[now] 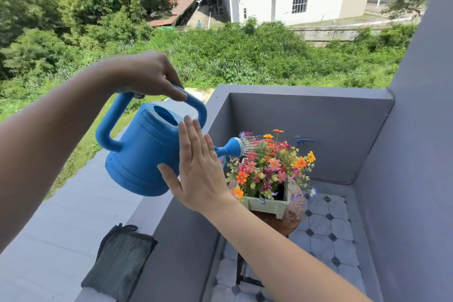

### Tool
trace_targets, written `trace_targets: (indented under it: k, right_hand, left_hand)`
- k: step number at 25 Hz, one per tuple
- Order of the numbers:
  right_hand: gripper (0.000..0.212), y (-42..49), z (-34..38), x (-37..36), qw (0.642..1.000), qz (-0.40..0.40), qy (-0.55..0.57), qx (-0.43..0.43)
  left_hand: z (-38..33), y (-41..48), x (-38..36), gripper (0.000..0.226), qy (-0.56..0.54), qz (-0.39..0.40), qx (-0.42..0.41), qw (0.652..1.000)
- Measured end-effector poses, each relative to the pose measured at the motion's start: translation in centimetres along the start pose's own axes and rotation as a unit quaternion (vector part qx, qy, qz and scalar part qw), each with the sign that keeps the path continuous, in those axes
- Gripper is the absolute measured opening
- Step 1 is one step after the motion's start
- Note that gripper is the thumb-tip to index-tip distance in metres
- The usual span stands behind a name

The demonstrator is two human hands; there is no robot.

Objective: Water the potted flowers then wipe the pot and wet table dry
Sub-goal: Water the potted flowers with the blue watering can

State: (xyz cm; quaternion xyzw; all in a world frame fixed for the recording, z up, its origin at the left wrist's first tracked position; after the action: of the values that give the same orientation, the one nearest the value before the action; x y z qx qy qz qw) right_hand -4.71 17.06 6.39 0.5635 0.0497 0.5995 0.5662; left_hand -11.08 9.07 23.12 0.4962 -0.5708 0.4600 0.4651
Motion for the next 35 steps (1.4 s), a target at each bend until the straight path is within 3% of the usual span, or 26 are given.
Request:
trace_targets:
  k: [7, 12, 19, 24, 30, 35]
  right_hand:
    - [0.07, -2.7, 0.3, -0.8, 0.999, -0.018, 0.041, 0.012]
    - [0.075, -2.5, -2.4, 0.7, 0.999, -0.037, -0.009, 0.012]
    - [0.077, -0.5, -4.6, 0.3, 0.999, 0.012, -0.032, -0.021]
    - [0.076, -0.3, -3.3, -0.3, 0.998, 0.043, 0.025, -0.023]
    - [0.078, -1.7, -2.2, 0.1, 0.998, -0.023, 0.058, -0.006]
    - [0.079, -1.3, -3.4, 1.0, 0.998, -0.043, 0.042, -0.014]
  left_hand:
    - [-1.1, -0.1, -1.9, 0.017, 0.02, 0.052, -0.018, 0.998]
    - [-3.0, 1.2, -2.2, 0.018, 0.002, 0.031, -0.032, 0.999]
    - [-3.3, 2.4, -1.5, 0.024, -0.003, -0.029, -0.007, 1.0]
    - [-2.3, 2.8, -1.3, 0.019, -0.002, -0.007, 0.032, 0.999]
    - [-3.0, 2.6, -1.8, 0.016, -0.018, 0.054, 0.028, 0.998]
    - [-3.7, 2.8, -1.7, 0.019, -0.041, 0.051, 0.022, 0.998]
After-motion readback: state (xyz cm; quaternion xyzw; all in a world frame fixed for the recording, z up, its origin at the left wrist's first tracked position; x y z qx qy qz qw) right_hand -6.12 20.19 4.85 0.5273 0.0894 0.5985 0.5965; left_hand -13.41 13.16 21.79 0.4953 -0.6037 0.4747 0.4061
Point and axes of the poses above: each hand's wrist, its own y-axis towards the middle knuckle, its own x-axis out of the back of the hand, z = x × y, the point moved 5 cm from there along y, towards the middle knuckle, and after that the axes turned 2 degrees about x, right-handed, at the moved point
